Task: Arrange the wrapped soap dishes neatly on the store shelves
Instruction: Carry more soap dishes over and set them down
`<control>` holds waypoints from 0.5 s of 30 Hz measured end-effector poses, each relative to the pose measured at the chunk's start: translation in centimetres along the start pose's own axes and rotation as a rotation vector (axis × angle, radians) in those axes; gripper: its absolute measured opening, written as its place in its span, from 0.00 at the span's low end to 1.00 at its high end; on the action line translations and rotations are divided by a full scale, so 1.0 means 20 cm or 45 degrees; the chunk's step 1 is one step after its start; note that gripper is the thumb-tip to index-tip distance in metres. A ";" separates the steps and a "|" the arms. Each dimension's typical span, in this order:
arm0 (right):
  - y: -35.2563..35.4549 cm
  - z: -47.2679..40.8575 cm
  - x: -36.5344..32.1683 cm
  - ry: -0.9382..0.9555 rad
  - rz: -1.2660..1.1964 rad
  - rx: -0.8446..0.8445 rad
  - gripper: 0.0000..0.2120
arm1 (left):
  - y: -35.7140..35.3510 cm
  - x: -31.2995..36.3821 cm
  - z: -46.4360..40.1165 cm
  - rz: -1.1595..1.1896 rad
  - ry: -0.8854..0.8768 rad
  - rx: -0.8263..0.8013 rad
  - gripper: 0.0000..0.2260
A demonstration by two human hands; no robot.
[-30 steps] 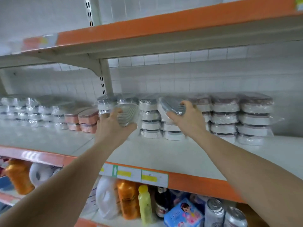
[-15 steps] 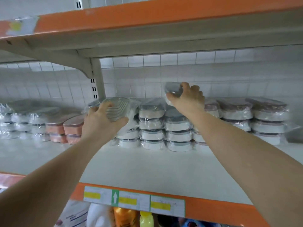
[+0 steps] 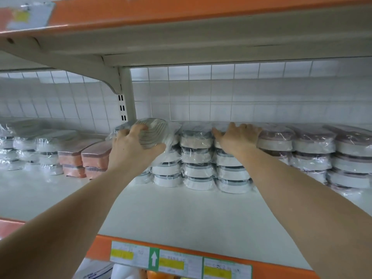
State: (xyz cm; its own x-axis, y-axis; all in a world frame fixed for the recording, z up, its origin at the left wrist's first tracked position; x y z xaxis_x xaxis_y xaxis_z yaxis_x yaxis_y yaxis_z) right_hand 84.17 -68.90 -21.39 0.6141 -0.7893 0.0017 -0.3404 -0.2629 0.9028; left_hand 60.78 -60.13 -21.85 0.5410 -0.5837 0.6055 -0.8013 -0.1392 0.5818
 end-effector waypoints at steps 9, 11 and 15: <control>0.17 0.29 -0.32 0.204 -0.565 0.361 0.23 | 0.25 -0.19 0.04 0.068 -0.038 -0.064 0.29; 0.24 0.49 -0.60 0.193 -1.009 0.156 0.21 | 0.36 -0.30 0.06 0.067 -0.033 -0.070 0.30; 0.27 0.83 -1.18 -0.019 -1.898 -0.683 0.23 | 0.61 -0.59 0.10 0.009 -0.028 -0.068 0.33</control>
State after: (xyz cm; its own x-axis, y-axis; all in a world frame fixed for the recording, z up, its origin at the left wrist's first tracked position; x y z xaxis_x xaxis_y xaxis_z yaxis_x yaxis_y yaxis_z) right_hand 56.03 -60.85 -23.77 0.1453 -0.0187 -0.9892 0.8190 -0.5587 0.1309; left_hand 44.00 -56.56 -23.05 0.5289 -0.6021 0.5981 -0.7902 -0.0924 0.6058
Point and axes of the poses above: each hand's wrist, its own z-axis away from the middle knuckle, its own y-axis out of the back of the hand, x = y × z, the point moved 1 cm from there along -z, towards the middle knuckle, and after that the axes turned 5 degrees about x, right-handed, at the moved point
